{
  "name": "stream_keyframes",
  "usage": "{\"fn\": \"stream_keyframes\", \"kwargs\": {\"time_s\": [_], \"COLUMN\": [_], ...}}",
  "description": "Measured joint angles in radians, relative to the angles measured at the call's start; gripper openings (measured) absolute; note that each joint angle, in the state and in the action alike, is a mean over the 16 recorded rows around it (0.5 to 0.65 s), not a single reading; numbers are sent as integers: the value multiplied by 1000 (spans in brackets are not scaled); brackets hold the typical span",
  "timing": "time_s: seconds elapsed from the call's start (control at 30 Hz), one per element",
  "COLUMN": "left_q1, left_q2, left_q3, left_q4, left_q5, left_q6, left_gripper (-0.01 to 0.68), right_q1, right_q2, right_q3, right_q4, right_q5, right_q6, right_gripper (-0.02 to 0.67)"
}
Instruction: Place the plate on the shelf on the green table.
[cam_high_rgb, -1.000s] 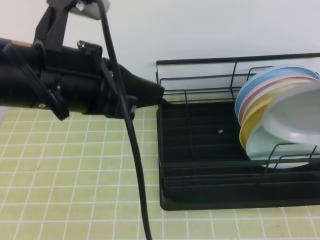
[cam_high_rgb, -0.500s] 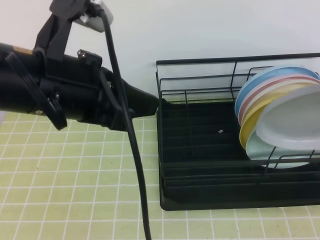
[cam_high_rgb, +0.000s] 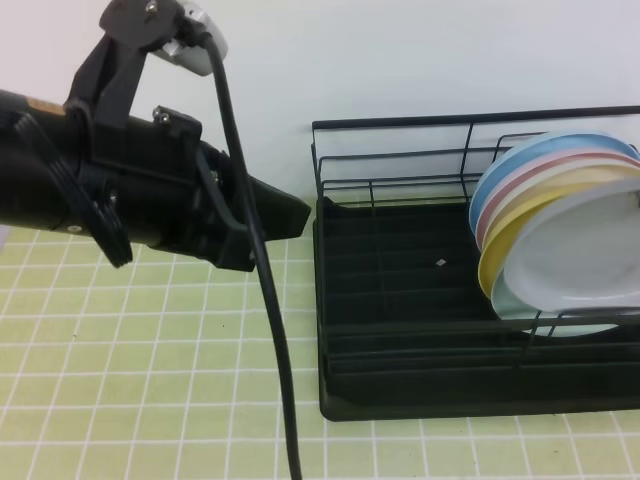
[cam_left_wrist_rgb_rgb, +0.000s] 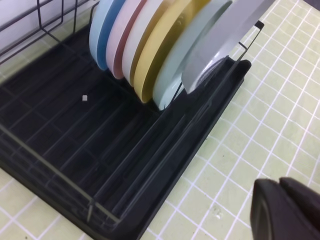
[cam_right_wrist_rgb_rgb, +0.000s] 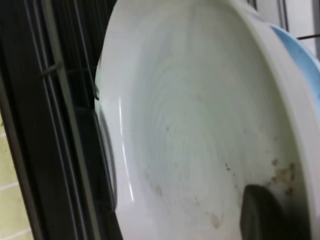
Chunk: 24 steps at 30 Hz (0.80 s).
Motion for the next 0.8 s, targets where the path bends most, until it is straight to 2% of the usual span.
{"fn": "stream_keyframes", "kwargs": {"time_s": [0.8], "left_q1": [0], "left_q2": [0], "left_q3": [0], "left_q4": [7], "left_q5": [1], "left_q6": [-3], "left_gripper": [0], "right_q1": [1], "right_q2": [19], "right_q3": [24], "right_q4": [-2], "right_q5": [-49], "right_q6": [-20], "right_gripper": [-4]}}
